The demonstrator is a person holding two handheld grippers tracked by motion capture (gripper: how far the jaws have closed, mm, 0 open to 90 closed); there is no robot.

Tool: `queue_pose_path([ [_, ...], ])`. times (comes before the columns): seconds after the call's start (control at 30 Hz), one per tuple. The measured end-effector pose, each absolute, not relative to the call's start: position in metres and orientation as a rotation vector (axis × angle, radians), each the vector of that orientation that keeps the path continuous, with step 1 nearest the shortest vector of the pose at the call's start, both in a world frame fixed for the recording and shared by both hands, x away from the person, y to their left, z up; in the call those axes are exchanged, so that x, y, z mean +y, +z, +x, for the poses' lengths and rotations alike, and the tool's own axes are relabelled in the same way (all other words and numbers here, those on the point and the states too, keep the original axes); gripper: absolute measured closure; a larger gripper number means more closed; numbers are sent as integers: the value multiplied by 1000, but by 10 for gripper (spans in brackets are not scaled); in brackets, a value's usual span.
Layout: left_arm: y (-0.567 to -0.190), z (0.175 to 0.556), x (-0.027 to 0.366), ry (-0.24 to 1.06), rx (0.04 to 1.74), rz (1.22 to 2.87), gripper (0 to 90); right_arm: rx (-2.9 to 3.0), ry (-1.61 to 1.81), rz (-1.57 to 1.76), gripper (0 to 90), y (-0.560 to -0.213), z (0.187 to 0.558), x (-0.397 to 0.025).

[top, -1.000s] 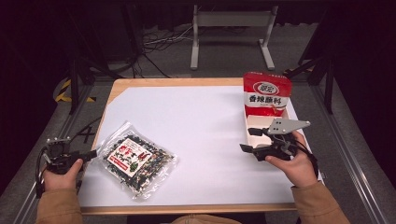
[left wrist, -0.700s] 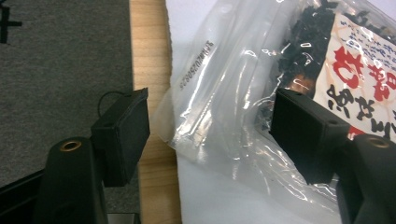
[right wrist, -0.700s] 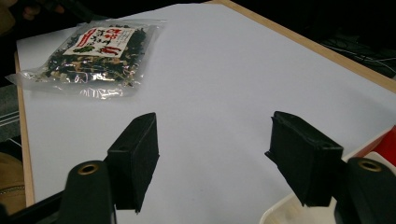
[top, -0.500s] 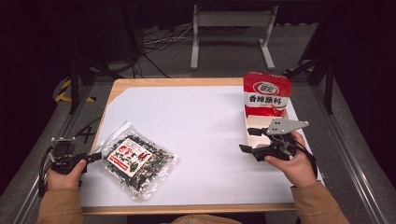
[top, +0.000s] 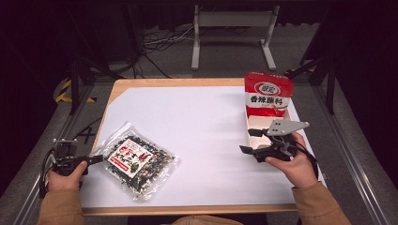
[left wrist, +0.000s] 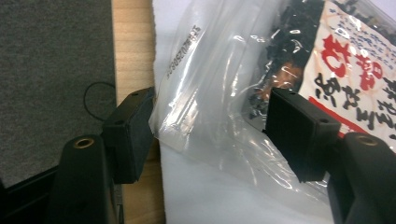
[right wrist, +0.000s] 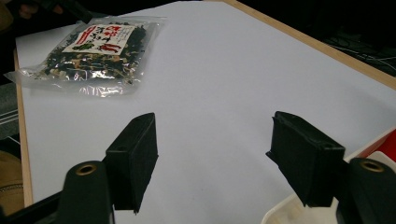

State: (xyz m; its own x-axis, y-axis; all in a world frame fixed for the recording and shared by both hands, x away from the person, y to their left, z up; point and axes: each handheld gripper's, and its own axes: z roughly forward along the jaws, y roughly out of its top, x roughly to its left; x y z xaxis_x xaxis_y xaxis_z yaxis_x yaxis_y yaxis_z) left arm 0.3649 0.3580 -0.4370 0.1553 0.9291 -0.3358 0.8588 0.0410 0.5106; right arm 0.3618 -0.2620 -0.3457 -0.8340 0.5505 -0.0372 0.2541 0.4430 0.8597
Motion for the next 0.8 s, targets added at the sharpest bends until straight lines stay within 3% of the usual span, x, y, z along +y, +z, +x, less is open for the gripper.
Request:
queue_pose_path([
  [0.2,-431,362,347,141,1654,1851,416,2393,1339,687,318,-347,363,-260],
  [0.4,-436,366,326,130,1629,1914,355,2398,1338,677,317,-347,362,-258],
  [0.6,-436,366,312,177,1621,1956,354,2398,1337,679,315,-347,362,-259],
  [0.8,-436,365,297,213,1617,1959,436,2396,1339,680,314,-347,362,-259],
])
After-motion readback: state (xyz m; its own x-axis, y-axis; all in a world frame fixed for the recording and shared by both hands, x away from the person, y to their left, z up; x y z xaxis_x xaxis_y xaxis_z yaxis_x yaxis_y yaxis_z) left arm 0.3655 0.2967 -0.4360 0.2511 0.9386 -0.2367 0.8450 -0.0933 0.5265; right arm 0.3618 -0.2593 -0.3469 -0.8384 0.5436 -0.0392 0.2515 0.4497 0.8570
